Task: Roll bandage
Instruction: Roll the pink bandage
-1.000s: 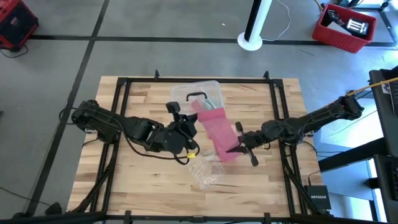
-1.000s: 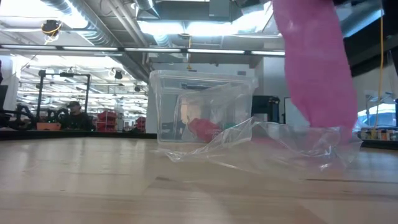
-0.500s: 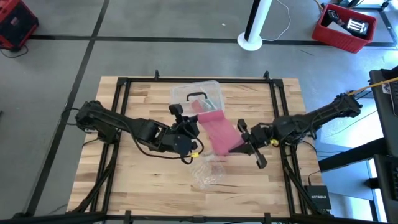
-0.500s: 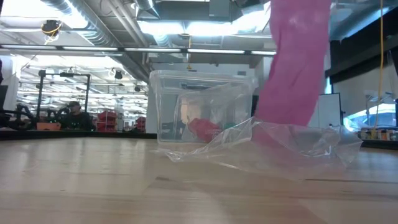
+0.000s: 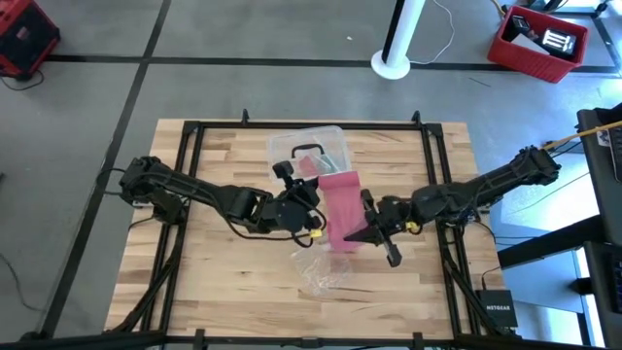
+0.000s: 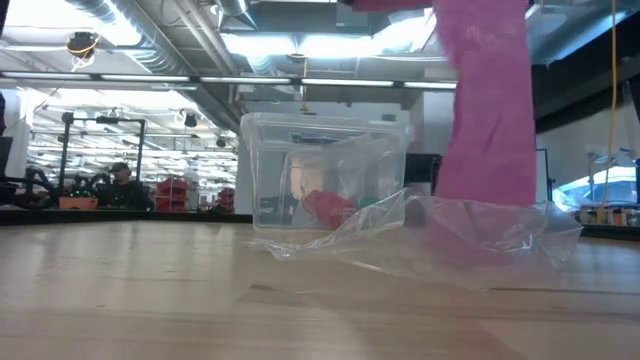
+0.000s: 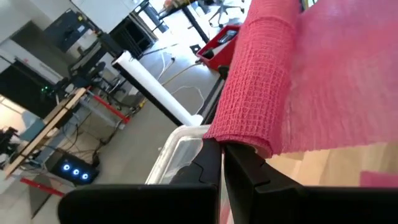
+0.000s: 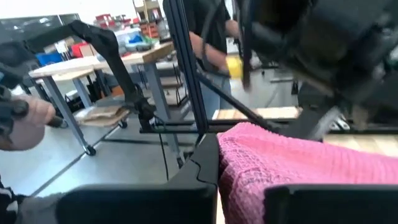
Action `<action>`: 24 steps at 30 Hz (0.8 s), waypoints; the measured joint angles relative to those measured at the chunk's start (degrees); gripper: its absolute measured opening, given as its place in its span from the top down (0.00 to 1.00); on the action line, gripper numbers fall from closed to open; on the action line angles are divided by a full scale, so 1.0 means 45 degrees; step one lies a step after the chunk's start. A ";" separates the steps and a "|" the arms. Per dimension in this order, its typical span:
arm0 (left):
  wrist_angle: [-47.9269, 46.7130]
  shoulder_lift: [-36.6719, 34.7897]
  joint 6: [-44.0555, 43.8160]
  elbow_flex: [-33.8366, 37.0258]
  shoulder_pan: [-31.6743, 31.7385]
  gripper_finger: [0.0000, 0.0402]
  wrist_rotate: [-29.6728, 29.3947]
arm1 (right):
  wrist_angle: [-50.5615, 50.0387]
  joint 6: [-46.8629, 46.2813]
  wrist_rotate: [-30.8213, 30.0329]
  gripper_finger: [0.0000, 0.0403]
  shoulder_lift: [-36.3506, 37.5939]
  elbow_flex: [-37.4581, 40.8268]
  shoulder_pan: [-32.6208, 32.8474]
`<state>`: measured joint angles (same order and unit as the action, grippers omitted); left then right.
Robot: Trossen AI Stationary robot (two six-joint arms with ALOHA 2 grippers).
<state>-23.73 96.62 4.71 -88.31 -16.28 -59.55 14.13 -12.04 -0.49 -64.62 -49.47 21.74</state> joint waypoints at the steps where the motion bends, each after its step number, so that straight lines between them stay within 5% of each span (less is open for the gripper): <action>1: 0.0012 0.0000 0.0035 0.0000 -0.0001 1.00 0.0100 | 0.0034 0.0014 0.0000 0.98 0.0000 -0.0180 -0.0001; 11: 0.0152 0.0875 0.1407 -0.0005 -0.0086 1.00 0.0632 | -0.1072 0.0414 -0.0004 0.98 -0.0058 -0.2051 -0.1233; 24: 0.0104 0.1821 0.2744 -0.0005 -0.1010 1.00 0.0530 | -0.4652 -0.1265 0.0244 0.98 -0.0295 -0.2171 -0.3616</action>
<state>-23.26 104.81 17.06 -88.33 -20.83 -57.17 -6.81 -17.74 0.61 -65.95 -59.24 5.47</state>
